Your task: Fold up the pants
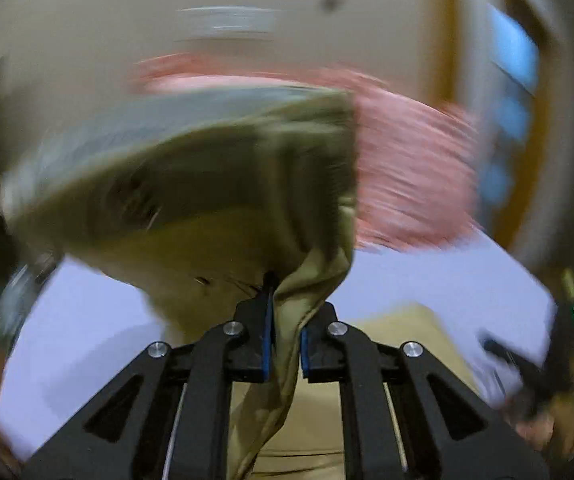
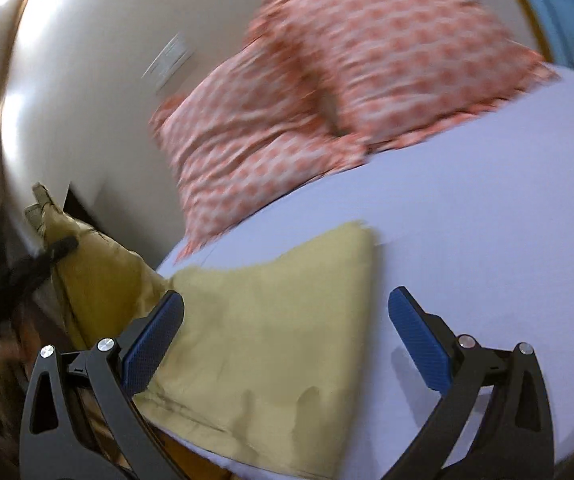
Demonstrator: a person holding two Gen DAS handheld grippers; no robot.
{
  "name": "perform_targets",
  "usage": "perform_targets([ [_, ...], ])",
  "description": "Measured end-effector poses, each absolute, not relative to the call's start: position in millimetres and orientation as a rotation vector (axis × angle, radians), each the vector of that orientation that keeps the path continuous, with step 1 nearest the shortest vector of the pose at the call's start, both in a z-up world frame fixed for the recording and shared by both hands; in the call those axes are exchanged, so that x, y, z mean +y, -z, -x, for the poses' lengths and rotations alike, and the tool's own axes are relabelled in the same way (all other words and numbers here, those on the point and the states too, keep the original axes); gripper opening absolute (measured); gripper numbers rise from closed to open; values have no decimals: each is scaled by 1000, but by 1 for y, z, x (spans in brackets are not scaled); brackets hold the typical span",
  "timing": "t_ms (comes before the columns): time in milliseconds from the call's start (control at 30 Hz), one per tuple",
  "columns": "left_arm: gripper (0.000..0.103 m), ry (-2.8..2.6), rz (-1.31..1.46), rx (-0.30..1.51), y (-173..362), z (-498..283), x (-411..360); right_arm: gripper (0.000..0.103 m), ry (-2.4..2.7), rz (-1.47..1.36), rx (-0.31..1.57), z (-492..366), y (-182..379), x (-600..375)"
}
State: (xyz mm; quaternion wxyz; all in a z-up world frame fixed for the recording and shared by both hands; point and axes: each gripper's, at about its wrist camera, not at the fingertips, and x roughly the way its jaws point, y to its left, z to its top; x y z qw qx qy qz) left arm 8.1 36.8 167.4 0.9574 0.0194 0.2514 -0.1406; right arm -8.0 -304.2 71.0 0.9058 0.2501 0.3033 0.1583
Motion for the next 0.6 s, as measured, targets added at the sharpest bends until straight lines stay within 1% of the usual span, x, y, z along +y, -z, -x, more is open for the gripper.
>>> perform_targets([
  [33, 10, 343, -87, 526, -159, -5, 12, 102, -310, -552, 619, 11, -71, -317],
  [67, 11, 421, -172, 562, -138, -2, -27, 102, -291, -598, 614, 14, -71, -332],
  [167, 11, 490, -322, 661, -83, 0, -80, 102, -299, -675, 646, 11, -67, -349],
  [233, 12, 504, -379, 717, -55, 2, -95, 102, -323, -692, 694, 5, -61, -351],
  [300, 15, 489, -421, 716, -43, 10, -101, 102, -339, -685, 756, -6, -53, -345],
  [367, 26, 508, -424, 699, -51, 26, -92, 102, -352, -656, 814, -20, -46, -336],
  [400, 28, 532, -400, 693, -58, 34, -85, 102, -350, -617, 831, -26, -45, -330],
  [433, 38, 559, -364, 684, -67, 41, -74, 101, -369, -602, 853, -32, -43, -325],
  [467, 55, 585, -314, 661, -79, 50, -60, 97, -379, -592, 867, -35, -42, -321],
  [500, 64, 591, -256, 637, -91, 54, -42, 94, -393, -579, 886, -40, -41, -316],
  [533, 76, 569, -193, 615, -102, 52, -23, 93, -406, -567, 904, -44, -39, -312],
  [567, 78, 529, -150, 606, -107, 46, -5, 89, -407, -534, 915, -48, -39, -306],
  [600, 78, 459, -89, 612, -109, 33, 21, 86, -407, -499, 925, -52, -36, -301],
])
